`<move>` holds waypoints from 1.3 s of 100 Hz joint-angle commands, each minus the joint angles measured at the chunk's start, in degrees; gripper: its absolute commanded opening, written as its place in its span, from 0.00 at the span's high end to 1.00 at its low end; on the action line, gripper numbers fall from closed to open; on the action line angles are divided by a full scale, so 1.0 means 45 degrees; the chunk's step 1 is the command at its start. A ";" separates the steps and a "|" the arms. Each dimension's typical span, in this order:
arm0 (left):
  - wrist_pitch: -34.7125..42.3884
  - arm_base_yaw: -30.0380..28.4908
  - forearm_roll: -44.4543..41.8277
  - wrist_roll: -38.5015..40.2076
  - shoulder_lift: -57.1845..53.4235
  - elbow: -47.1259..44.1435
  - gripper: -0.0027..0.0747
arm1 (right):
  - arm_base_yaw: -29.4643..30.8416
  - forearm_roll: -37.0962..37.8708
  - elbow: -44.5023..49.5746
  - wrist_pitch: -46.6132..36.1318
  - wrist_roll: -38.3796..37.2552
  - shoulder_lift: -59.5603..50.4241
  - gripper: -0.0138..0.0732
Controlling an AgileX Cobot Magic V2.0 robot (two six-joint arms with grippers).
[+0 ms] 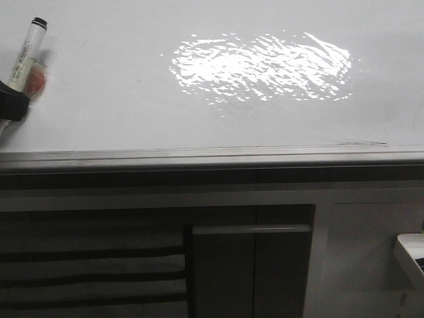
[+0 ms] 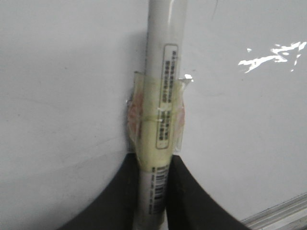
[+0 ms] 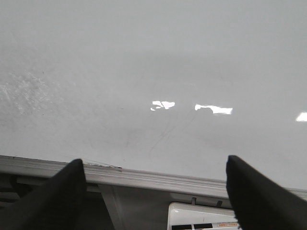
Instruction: Write number 9 on whiteboard
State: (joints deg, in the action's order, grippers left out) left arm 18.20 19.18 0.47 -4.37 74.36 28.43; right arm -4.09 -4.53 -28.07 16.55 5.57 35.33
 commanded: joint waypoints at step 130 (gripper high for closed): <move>-1.6511 0.5259 0.5237 -1.0919 -0.2319 0.6997 0.99 | -0.6256 -0.6432 -0.9071 0.9245 1.0206 0.7042 0.23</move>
State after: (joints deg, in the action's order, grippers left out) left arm -58.52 41.53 21.75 -53.38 65.08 58.01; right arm -28.57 -30.70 -66.49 62.03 48.79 66.07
